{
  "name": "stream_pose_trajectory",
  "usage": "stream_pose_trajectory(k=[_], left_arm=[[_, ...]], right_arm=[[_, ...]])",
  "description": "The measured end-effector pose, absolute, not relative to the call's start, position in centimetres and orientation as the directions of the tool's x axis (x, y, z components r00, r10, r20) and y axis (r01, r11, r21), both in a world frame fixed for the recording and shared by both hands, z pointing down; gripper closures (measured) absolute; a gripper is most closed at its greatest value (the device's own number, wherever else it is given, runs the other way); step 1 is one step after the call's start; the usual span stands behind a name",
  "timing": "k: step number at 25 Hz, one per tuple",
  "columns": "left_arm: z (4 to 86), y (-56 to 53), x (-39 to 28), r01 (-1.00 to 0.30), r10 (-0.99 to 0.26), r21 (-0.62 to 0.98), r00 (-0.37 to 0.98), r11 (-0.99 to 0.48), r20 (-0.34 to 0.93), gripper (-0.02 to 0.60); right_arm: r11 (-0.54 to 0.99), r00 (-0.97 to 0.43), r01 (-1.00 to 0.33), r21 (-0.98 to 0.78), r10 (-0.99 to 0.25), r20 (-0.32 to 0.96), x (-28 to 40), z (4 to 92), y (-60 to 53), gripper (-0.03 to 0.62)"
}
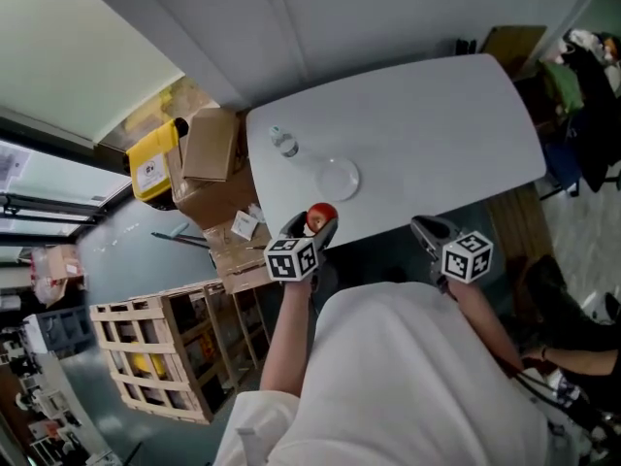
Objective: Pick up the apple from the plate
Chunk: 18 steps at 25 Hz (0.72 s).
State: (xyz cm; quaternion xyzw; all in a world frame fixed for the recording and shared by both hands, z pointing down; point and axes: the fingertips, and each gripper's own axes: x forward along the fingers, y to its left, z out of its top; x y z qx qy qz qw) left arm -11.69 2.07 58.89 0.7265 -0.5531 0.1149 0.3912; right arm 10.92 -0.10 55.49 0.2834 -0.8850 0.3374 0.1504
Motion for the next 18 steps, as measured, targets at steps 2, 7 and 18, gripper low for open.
stream_pose_trajectory(k=[2,7,18], left_arm=[[58.5,2.8,-10.5,-0.889,-0.727,0.454,0.35,-0.059,0.591,0.232],[57.8,5.2,-6.9,-0.908,-0.738,0.418,0.303,-0.031,0.602,0.232],[54.9,9.4,-1.7,-0.913,-0.808,0.408,0.222,0.026,0.547,0.232]], right_arm=[[0.619,-0.801,-0.593,-0.515,-0.387,0.457,12.4,55.6,0.2,0.556],[0.646,-0.818,-0.564,-0.514,-0.351,0.456,16.2,55.6,1.7,0.556],[0.752,-0.871,-0.447,-0.485,-0.24,0.429,19.3,55.9,3.5,0.556]])
